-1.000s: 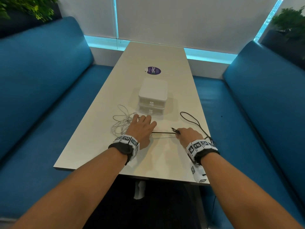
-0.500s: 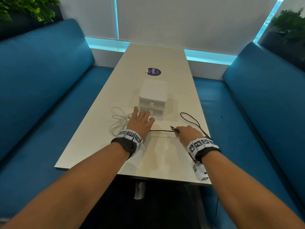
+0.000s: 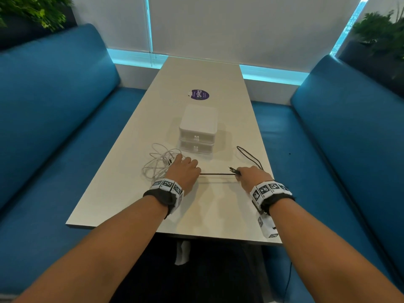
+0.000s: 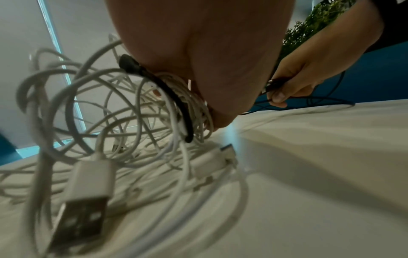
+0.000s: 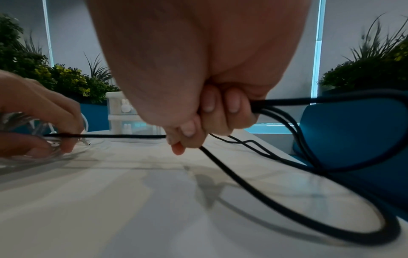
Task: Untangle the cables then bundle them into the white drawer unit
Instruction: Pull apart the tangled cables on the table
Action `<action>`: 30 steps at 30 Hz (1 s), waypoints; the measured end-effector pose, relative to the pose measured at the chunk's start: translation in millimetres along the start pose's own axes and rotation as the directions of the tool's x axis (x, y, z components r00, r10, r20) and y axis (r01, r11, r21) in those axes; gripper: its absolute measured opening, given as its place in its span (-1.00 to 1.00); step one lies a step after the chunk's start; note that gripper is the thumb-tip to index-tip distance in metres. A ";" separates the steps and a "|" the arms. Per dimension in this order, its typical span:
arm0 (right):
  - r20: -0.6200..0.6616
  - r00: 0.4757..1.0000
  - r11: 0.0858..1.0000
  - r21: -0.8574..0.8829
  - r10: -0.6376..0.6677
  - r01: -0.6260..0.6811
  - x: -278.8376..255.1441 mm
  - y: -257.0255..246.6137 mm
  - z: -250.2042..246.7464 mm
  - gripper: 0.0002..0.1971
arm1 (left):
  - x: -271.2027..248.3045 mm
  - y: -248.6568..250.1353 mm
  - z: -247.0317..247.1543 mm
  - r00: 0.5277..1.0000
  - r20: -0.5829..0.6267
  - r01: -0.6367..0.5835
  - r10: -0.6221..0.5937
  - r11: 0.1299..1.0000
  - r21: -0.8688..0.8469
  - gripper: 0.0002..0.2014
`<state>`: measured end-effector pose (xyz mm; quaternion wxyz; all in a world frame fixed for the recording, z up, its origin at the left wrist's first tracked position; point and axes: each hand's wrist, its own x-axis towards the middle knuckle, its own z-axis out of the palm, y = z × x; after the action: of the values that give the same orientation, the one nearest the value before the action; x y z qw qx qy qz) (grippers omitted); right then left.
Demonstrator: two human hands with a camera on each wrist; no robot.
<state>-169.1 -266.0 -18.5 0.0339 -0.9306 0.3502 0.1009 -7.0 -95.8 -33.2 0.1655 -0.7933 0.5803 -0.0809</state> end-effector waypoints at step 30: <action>0.021 0.987 0.857 0.500 -0.158 0.127 2.9 -66.1 16.5 -0.70 | -0.7 4.6 3.5 0.988 -0.148 -0.057 0.035 0.988 -0.144 -0.82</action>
<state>-126.2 -215.9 -35.8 0.2903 -0.9103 0.2934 0.0329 -10.2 -95.9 -38.1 0.0655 -0.7819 0.6133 -0.0911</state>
